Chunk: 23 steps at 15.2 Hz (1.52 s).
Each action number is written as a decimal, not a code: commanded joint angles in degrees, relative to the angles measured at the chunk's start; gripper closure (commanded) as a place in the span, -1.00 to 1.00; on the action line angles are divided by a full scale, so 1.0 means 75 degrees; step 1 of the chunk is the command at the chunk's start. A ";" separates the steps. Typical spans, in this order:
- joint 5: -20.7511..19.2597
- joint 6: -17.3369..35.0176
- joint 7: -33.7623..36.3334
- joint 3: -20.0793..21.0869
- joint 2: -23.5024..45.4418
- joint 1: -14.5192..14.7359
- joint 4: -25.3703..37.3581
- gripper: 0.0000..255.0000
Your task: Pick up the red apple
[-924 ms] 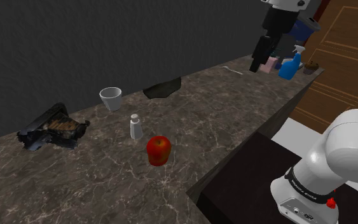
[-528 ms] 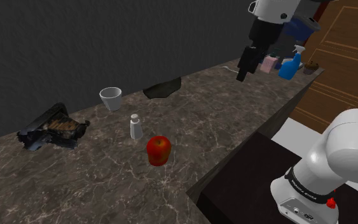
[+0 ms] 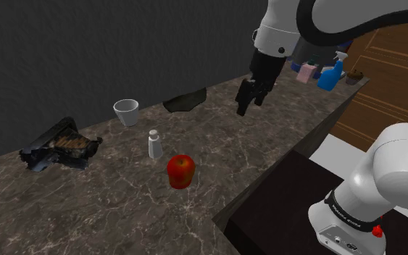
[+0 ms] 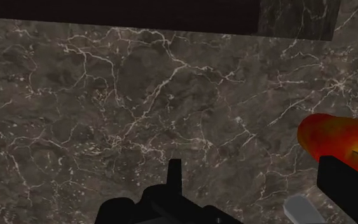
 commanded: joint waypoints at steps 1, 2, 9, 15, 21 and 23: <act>0.0188 0.0440 0.0321 0.0272 0.0402 0.0082 0.0039 -1.00; 0.0266 0.0657 0.0469 0.0404 0.0604 0.0115 0.0060 -1.00; 0.0529 0.2135 0.1563 0.1308 0.2258 0.0246 0.0510 -1.00; 0.0153 0.3237 0.2709 0.2006 0.3928 0.0244 0.1294 -1.00; -0.0340 0.3946 0.3361 0.2226 0.4909 0.0291 0.1610 -1.00; -0.0420 0.4158 0.3406 0.2231 0.5057 0.0296 0.1533 -1.00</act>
